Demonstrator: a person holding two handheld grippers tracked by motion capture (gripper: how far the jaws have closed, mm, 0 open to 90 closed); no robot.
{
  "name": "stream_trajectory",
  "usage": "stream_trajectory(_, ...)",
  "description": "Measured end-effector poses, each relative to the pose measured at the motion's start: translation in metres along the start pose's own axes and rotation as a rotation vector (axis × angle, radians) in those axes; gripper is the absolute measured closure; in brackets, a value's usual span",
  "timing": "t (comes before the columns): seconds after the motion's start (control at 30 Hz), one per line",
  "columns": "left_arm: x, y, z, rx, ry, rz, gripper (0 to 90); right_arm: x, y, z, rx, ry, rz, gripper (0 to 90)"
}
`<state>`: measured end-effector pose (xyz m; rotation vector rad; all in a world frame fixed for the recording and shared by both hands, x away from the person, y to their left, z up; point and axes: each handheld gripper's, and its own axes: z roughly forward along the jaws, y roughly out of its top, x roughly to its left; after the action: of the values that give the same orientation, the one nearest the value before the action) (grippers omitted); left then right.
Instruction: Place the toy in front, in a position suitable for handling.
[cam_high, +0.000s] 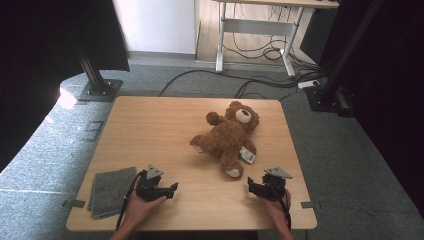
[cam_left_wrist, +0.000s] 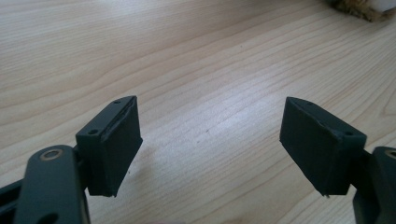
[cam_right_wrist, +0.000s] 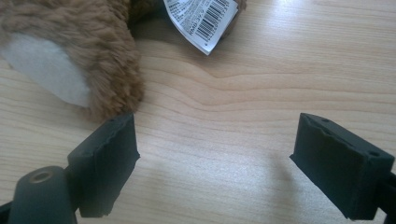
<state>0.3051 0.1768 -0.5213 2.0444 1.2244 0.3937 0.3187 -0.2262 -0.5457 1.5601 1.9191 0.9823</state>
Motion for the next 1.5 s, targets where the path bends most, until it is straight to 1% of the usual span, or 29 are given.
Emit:
stream_trajectory(0.1,-0.001,0.003,0.0,-0.009,-0.007,-0.006,20.7,0.001,0.0,-0.001,-0.006,0.002,0.004,13.4)
stream_trajectory(0.13,-0.001,0.007,0.0,-0.024,-0.008,-0.014,21.1,0.001,-0.001,-0.002,-0.006,0.005,0.011,13.4)
stream_trajectory(0.23,0.0,0.011,0.0,-0.033,-0.016,-0.024,22.7,0.002,-0.001,-0.004,-0.01,0.009,0.019,13.5)
stream_trajectory(0.27,0.001,0.016,0.0,-0.036,-0.032,-0.034,23.2,0.002,-0.001,-0.006,-0.016,0.013,0.023,13.7)
stream_trajectory(0.33,0.002,0.021,0.0,-0.044,-0.028,-0.032,23.9,0.002,0.0,-0.007,-0.024,0.019,0.028,13.7)
stream_trajectory(0.43,0.003,0.029,-0.002,-0.057,-0.042,-0.041,24.4,0.002,0.0,-0.008,-0.029,0.031,0.038,13.8)
stream_trajectory(0.57,0.002,0.036,0.0,-0.063,-0.043,-0.033,24.9,0.003,0.0,-0.008,-0.029,0.037,0.035,13.9)
stream_trajectory(0.67,0.001,0.038,0.002,-0.053,-0.049,-0.027,25.2,0.004,0.0,-0.007,-0.028,0.039,0.035,14.1)
stream_trajectory(0.77,0.001,0.039,0.005,-0.05,-0.047,-0.021,25.3,0.006,0.0,-0.007,-0.025,0.038,0.035,14.3)
stream_trajectory(0.87,0.001,0.046,0.01,-0.046,-0.054,-0.018,25.8,0.009,0.001,-0.007,-0.026,0.046,0.037,14.8)
stream_trajectory(1.0,0.0,0.056,0.014,-0.055,-0.064,-0.017,26.3,0.014,0.003,-0.008,-0.041,0.064,0.033,15.6)
stream_trajectory(1.13,-0.001,0.065,0.018,-0.061,-0.066,-0.002,26.1,0.017,0.005,-0.009,-0.052,0.082,0.03,16.3)
stream_trajectory(1.2,0.0,0.071,0.02,-0.072,-0.076,-0.007,25.9,0.018,0.007,-0.009,-0.061,0.09,0.034,16.6)
stream_trajectory(1.23,0.0,0.071,0.02,-0.072,-0.076,-0.007,25.6,0.019,0.008,-0.01,-0.062,0.093,0.033,16.7)
stream_trajectory(1.3,0.003,0.08,0.024,-0.074,-0.096,-0.01,24.5,0.02,0.009,-0.01,-0.068,0.097,0.031,16.9)
stream_trajectory(1.37,0.003,0.083,0.026,-0.076,-0.103,-0.013,23.8,0.021,0.011,-0.01,-0.075,0.101,0.029,17.1)
stream_trajectory(1.4,0.004,0.09,0.03,-0.08,-0.112,-0.02,23.4,0.022,0.013,-0.01,-0.079,0.104,0.03,17.1)
stream_trajectory(1.43,0.004,0.09,0.03,-0.08,-0.112,-0.02,22.9,0.023,0.014,-0.01,-0.08,0.107,0.03,17.1)
stream_trajectory(1.47,0.003,0.096,0.034,-0.089,-0.113,-0.008,22.4,0.024,0.015,-0.01,-0.08,0.11,0.029,17.1)
stream_trajectory(1.5,0.003,0.096,0.034,-0.089,-0.113,-0.008,22.2,0.024,0.015,-0.01,-0.08,0.11,0.029,17.1)
